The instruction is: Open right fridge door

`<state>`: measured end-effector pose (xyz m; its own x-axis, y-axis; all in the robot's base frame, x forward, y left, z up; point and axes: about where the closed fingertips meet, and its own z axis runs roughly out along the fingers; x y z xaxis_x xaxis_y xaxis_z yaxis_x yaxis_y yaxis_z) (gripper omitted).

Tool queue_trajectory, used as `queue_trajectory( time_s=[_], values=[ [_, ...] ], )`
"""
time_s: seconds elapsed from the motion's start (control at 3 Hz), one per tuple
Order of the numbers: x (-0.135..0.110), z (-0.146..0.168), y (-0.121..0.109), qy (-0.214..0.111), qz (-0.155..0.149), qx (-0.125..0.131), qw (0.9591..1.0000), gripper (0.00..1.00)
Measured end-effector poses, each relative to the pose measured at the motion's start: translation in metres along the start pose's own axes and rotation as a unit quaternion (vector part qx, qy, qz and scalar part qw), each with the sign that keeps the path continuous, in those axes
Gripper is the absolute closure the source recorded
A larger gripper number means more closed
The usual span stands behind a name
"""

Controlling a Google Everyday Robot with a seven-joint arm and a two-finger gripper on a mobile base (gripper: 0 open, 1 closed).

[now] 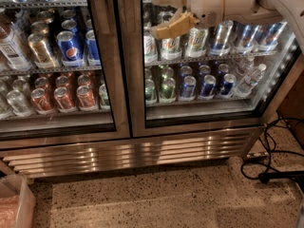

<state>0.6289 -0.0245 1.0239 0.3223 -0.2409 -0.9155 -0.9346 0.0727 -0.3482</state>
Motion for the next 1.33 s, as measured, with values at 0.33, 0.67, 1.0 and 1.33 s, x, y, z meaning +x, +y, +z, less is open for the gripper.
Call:
queue_trajectory(
  time_s=[0.33, 0.67, 1.0, 1.33],
  values=[
    [-0.005, 0.006, -0.013, 0.005, -0.017, 0.0, 0.9998, 0.33],
    [-0.01, 0.016, -0.021, 0.0, -0.025, -0.007, 0.9997, 0.33],
    [-0.016, 0.039, -0.015, -0.025, -0.02, -0.034, 0.9989, 0.33],
    [-0.028, 0.068, -0.007, -0.055, -0.021, -0.073, 0.9956, 0.33]
  ],
)
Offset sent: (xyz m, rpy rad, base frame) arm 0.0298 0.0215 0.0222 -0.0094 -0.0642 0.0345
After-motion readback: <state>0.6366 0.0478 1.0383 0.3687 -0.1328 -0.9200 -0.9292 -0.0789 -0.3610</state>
